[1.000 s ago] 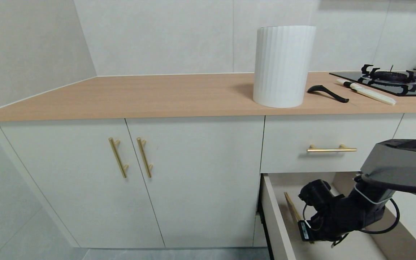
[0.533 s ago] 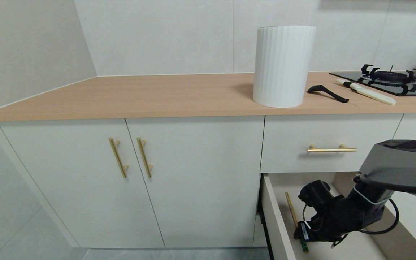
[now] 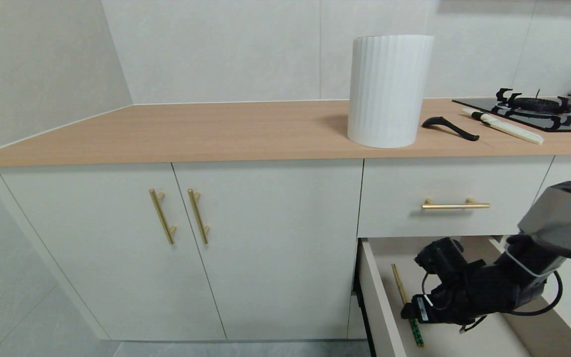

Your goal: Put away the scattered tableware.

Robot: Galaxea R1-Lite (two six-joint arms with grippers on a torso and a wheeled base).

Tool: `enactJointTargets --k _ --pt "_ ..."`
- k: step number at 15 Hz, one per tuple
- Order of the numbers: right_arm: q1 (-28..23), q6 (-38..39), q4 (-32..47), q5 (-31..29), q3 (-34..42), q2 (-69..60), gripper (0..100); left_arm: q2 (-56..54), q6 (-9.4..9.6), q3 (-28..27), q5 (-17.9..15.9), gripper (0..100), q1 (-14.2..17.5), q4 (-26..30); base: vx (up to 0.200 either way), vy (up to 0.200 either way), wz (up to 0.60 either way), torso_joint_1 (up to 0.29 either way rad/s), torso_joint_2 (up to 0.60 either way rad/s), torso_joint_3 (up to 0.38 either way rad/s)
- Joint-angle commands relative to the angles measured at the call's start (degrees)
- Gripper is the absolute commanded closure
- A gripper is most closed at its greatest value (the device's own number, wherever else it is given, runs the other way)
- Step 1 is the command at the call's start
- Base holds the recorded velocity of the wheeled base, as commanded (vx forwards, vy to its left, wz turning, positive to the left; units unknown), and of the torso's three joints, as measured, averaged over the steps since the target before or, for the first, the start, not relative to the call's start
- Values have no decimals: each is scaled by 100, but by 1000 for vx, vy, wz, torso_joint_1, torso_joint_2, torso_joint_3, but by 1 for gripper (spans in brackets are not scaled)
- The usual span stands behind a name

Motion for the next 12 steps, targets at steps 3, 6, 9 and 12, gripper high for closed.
enactJointTargets --k 3,6,9,12 --pt "-77 -256 175 1 606 -2758 0 0 0 0 5 0 -1 2 0 0 0 0 0 0" --pt "-367 -502 254 45 579 -3892 0 0 0 0 -3 0 -1 2 0 0 0 0 0 0" --pt "-490 -686 166 45 588 -4322 0 0 0 0 5 0 -1 2 0 0 0 0 0 0" --pt "-648 -730 26 62 588 -4454 0 0 0 0 -3 0 -1 2 0 0 0 0 0 0"
